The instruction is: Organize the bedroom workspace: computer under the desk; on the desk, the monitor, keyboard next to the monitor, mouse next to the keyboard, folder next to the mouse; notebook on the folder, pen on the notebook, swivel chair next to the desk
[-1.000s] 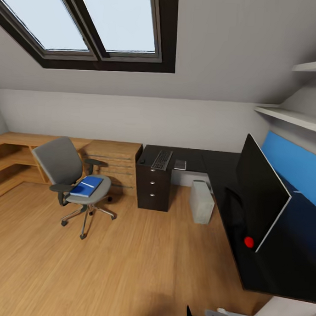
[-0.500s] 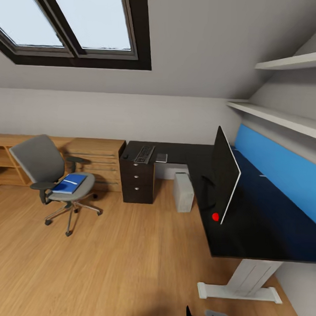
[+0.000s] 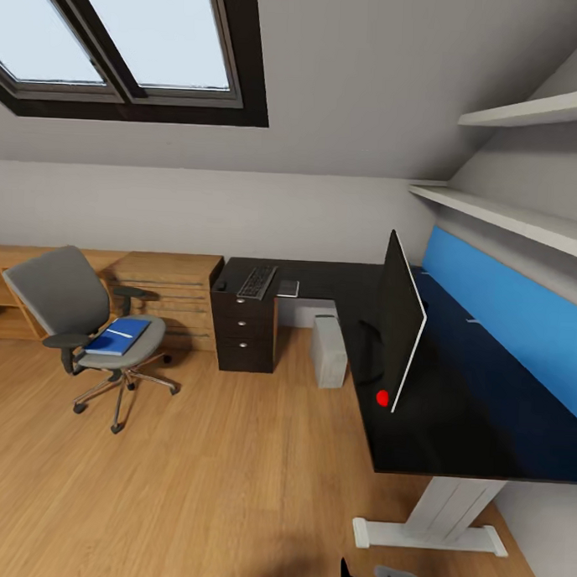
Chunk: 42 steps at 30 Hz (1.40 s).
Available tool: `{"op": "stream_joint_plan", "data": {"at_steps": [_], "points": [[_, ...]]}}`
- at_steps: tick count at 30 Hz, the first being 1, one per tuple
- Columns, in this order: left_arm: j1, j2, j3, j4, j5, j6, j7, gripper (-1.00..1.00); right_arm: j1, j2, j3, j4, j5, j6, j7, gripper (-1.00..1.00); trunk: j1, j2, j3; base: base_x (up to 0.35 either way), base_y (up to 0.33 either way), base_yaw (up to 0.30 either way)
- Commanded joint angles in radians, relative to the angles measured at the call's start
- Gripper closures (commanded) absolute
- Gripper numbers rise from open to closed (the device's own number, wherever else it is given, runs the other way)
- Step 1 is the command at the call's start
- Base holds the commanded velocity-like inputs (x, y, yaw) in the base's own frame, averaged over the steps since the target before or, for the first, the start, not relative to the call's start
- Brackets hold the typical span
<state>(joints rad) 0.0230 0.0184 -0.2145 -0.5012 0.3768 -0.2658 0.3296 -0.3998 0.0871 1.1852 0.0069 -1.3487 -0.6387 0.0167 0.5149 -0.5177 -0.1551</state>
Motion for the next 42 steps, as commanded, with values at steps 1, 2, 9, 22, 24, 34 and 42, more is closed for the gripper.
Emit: {"op": "stream_joint_plan", "data": {"at_steps": [1,2,9,22,24,34,42], "points": [[0.000,0.001,-0.008,-0.002,0.008,-0.002,0.008,-1.00,-0.001,0.000,0.008,0.001,-0.010,-0.002,0.002,-1.00,0.000,-0.002,-0.002,0.003,-0.004,0.000],[0.000,0.001,-0.008,-0.002,0.008,-0.002,0.008,-1.00,-0.001,0.000,0.008,0.001,-0.010,-0.002,0.002,-1.00,0.000,-0.002,-0.002,0.002,-0.003,0.000],[0.000,0.002,-0.008,-0.003,0.008,-0.003,0.009,-1.00,-0.001,0.000,0.008,0.001,-0.010,-0.002,0.002,-1.00,0.000,-0.002,0.000,0.001,-0.001,-0.112],[0.000,0.002,-0.008,-0.003,0.008,-0.004,0.009,-1.00,-0.001,0.000,0.008,0.001,-0.010,-0.002,0.003,-1.00,0.000,-0.002,0.004,0.000,0.000,-0.254],[0.000,0.002,-0.008,-0.003,0.008,-0.004,0.009,-1.00,-0.001,-0.001,0.008,0.001,-0.010,-0.002,0.003,-1.00,0.000,-0.002,0.005,0.000,0.000,-0.286],[0.000,0.001,-0.008,-0.003,0.008,-0.003,0.007,-1.00,-0.001,-0.001,0.009,0.001,-0.008,-0.002,0.005,-1.00,0.000,-0.002,0.005,0.014,-0.012,-0.295],[0.000,0.000,-0.008,-0.003,0.009,-0.003,0.005,-1.00,-0.001,-0.001,0.008,0.001,0.043,-0.002,0.004,-1.00,0.000,-0.002,0.005,0.170,-0.161,-0.299]]}}
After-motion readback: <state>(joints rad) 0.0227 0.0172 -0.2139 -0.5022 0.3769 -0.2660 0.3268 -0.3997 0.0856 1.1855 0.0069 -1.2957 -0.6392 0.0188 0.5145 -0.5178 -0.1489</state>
